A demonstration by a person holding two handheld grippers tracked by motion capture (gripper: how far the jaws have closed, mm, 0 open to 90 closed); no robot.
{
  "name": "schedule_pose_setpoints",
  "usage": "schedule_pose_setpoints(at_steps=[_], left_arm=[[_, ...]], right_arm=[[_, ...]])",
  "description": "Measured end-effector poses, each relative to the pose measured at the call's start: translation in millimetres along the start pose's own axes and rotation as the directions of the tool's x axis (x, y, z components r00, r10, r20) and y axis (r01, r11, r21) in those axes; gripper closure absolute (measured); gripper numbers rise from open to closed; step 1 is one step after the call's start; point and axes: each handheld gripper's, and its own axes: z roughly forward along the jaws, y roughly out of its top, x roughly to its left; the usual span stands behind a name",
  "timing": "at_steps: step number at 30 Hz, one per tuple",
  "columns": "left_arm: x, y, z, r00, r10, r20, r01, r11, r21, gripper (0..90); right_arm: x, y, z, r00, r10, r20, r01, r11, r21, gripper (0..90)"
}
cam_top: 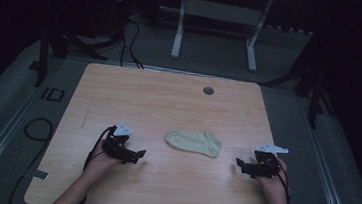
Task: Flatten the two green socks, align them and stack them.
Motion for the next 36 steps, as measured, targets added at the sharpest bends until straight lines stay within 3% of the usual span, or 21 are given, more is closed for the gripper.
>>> schedule_pose_setpoints(at_steps=[8, 12, 20, 28, 36], left_arm=[[6.1, -10.1, -9.1, 0.9997, -0.009, -0.021, 0.009, 0.9999, -0.01, 3.0], [13.4, -21.2, -20.7, 0.9983, -0.033, -0.049, 0.032, 0.9993, -0.021, 3.0], [24.4, -32.0, -36.1, 0.9932, -0.079, -0.085, 0.075, 0.996, -0.048, 3.0], [32.6, -44.3, -42.2, 0.9883, -0.088, -0.125, 0.084, 0.9959, -0.033, 3.0], [40.1, -49.1, -50.3, 0.9819, -0.112, -0.153, 0.105, 0.9929, -0.055, 3.1]], right_arm=[[-5.8, -9.0, -11.1, 0.9987, 0.029, 0.042, -0.028, 1.0, -0.013, 13.4], [-7.7, -13.5, -14.2, 0.9978, 0.038, 0.055, -0.038, 0.999, -0.008, 13.6], [-5.6, -21.8, -20.6, 0.9954, 0.074, 0.061, -0.072, 0.997, -0.034, 13.7], [-8.5, -25.4, -26.7, 0.9922, 0.107, 0.065, -0.103, 0.993, -0.06, 13.9], [-8.3, -29.1, -20.7, 0.9918, 0.101, 0.079, -0.098, 0.994, -0.04, 13.9]])
